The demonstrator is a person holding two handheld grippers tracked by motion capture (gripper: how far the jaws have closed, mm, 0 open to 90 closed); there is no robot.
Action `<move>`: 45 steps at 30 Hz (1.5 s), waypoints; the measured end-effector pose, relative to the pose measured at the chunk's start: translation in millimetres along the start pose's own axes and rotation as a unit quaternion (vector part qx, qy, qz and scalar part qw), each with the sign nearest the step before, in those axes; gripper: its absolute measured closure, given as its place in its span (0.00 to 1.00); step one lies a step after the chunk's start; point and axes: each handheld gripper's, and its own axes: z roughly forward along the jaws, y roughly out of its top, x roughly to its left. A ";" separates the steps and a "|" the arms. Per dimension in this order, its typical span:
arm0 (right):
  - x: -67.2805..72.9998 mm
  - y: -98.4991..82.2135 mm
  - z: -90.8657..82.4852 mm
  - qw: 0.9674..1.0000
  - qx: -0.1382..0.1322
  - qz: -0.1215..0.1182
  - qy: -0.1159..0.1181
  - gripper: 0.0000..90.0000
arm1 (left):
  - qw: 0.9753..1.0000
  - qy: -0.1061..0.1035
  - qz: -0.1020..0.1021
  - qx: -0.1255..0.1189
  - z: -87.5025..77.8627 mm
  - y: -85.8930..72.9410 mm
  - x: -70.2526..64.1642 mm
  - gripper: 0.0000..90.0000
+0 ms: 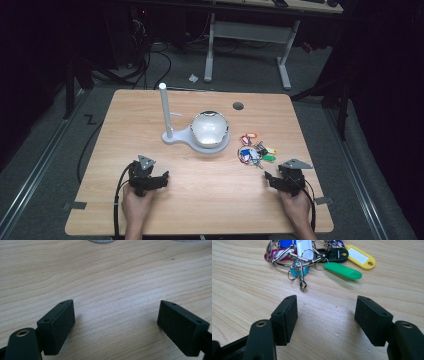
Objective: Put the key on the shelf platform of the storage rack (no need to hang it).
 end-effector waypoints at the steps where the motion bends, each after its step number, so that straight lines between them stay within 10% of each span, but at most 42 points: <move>1: 0.0 0.0 0.0 1.000 0.000 0.000 0.000 0.39 | 1.000 0.000 0.000 0.000 0.0 0.0 0.0 0.17; 27: 2.4 0.6 1.3 1.000 0.008 -0.017 0.015 0.26 | 1.000 0.000 0.000 0.000 0.0 0.0 -0.1 0.17; 45: 2.2 4.5 -5.1 1.000 0.014 -0.007 0.016 0.39 | 1.000 0.000 0.000 0.000 0.1 0.0 -0.2 0.17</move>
